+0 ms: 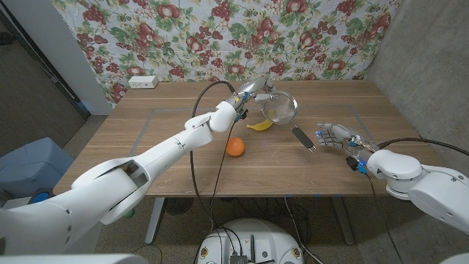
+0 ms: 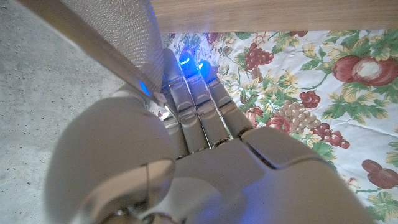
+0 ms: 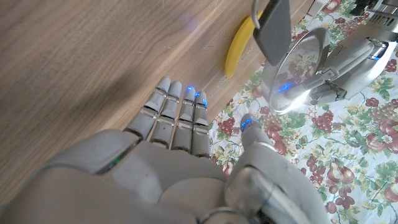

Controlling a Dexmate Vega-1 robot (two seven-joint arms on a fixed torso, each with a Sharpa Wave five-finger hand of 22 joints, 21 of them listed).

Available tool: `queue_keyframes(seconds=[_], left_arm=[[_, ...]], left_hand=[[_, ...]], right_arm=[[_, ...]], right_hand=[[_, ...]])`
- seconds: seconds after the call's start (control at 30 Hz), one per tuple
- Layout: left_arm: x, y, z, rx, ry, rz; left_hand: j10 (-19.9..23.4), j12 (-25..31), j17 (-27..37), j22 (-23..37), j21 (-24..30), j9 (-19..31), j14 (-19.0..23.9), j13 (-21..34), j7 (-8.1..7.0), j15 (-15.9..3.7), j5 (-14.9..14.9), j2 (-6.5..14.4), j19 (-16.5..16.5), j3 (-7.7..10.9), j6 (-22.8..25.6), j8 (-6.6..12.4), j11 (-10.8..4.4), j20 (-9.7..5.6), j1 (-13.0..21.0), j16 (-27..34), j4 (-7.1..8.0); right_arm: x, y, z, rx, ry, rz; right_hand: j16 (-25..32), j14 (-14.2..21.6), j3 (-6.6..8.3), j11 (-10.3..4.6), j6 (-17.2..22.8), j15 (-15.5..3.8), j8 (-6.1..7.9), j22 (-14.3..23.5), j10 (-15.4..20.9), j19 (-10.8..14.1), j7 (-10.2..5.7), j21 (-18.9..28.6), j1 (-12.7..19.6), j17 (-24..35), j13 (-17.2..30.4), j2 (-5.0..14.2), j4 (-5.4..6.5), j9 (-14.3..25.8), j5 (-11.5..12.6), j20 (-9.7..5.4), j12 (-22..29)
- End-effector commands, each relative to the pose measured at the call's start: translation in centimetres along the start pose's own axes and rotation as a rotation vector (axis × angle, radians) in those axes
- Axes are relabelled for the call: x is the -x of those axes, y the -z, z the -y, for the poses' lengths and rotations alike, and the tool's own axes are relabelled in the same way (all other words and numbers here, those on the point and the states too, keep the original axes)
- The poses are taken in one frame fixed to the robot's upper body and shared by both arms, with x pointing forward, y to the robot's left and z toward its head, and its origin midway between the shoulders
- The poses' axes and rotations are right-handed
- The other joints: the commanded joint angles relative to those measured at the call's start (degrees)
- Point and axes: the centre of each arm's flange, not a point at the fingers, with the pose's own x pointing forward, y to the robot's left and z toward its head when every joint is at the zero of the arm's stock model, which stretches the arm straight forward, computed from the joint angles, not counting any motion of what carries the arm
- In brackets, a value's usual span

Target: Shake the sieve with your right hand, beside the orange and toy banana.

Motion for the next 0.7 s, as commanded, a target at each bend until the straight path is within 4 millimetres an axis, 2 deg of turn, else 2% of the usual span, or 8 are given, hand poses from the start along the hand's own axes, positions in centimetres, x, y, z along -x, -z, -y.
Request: queue_keyframes(seconds=[0.03,0.23,0.4,0.7], left_arm=[[-0.57,0.21,0.08,0.006,0.001,0.009],[-0.65,0.26,0.06,0.007,-0.001,0.012],[-0.67,0.24,0.06,0.008,-0.003,0.013],[-0.63,0.09,0.17,0.007,0.000,0.015]], left_hand=[[7.75,0.45,0.13,0.28,0.41,2.39,0.21,0.30,0.11,-6.94,0.36,4.00,-0.38,-0.07,0.07,0.28,-7.99,-3.32,4.66,0.07,-0.01],[7.72,0.31,0.20,0.28,0.73,2.35,0.25,0.48,0.05,-6.94,0.37,4.04,-0.48,-0.17,0.08,0.37,-8.04,-3.35,4.71,0.02,0.03],[7.72,0.14,0.19,0.26,0.99,2.25,0.23,0.52,0.10,-6.94,0.37,4.05,-0.54,-0.24,0.12,0.40,-8.07,-3.34,4.75,-0.07,0.04],[7.76,-0.04,0.26,0.24,1.39,2.29,0.21,0.71,0.06,-6.94,0.37,4.08,-0.74,-0.35,0.00,0.51,-8.08,-3.39,4.81,-0.17,0.07]], right_arm=[[-0.14,-0.33,0.03,-0.028,-0.069,0.011],[-0.30,-0.35,0.02,-0.047,-0.116,0.012],[-0.43,-0.40,0.07,-0.050,-0.149,0.003],[-0.48,-0.27,0.13,-0.075,-0.210,0.016]], right_hand=[[0.50,0.90,-0.24,0.20,0.84,0.25,0.55,0.18,0.68,0.61,0.21,0.20,0.20,0.30,0.35,-0.44,-0.13,0.19,0.08,0.31,0.45],[1.24,2.32,-0.18,0.51,1.76,0.48,0.78,0.23,2.00,1.10,0.37,0.39,0.58,0.70,0.70,-0.40,-0.46,0.27,0.18,0.23,1.02],[2.80,4.97,-0.21,0.81,4.27,0.66,1.64,0.38,4.74,2.13,0.75,0.90,1.00,1.74,1.51,-0.21,-0.63,0.60,0.27,0.09,2.27],[3.75,6.09,-0.47,0.56,5.22,1.37,2.09,0.53,6.09,2.83,1.04,1.34,1.07,2.74,2.26,-0.35,-0.63,1.08,0.21,0.30,2.98]])
